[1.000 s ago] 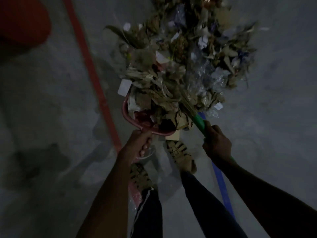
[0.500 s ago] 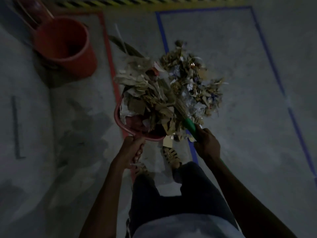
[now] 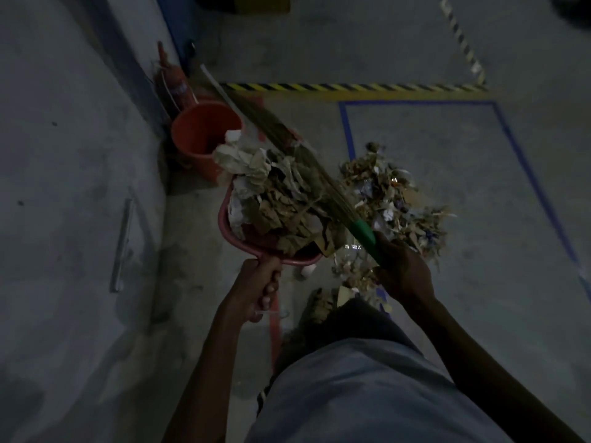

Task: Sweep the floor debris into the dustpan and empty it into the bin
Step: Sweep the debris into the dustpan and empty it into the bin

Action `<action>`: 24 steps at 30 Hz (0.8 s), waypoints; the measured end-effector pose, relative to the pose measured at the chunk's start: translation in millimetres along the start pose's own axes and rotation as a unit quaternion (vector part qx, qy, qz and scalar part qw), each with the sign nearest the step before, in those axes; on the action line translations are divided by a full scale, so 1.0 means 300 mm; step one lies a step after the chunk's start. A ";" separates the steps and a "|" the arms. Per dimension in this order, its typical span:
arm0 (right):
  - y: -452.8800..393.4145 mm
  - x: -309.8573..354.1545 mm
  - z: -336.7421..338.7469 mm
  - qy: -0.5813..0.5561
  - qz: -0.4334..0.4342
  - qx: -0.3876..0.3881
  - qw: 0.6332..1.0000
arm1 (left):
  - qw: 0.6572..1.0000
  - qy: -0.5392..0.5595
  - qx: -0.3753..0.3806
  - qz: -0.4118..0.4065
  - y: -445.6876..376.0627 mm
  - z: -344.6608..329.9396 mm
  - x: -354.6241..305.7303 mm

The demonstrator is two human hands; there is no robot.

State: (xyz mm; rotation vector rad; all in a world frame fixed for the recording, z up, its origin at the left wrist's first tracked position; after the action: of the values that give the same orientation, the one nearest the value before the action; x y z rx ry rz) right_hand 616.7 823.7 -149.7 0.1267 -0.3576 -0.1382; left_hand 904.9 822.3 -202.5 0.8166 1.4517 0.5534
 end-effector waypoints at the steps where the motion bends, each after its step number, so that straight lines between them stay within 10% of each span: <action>1: -0.027 0.010 0.010 -0.009 0.005 -0.003 1.000 | 1.000 0.005 0.000 -0.004 -0.009 0.003 -0.029; 24: -0.944 0.433 -0.050 -0.040 0.028 -0.027 0.998 | 0.999 -0.007 0.022 -0.040 -0.619 0.463 -0.775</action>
State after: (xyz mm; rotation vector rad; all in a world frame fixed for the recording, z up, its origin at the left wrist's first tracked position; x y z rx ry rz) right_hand 710.9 526.5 -161.3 0.0586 -0.4363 -0.0983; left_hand 998.0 507.4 -205.0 0.7922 1.4809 0.4547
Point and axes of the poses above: each hand's wrist, its own y-axis away from the middle knuckle, its own z-axis out of the back of the hand, x = y × z, the point moved 7 cm from there along -y, towards the middle knuckle, and after that the axes turned 2 degrees about x, right-handed, at the moved point
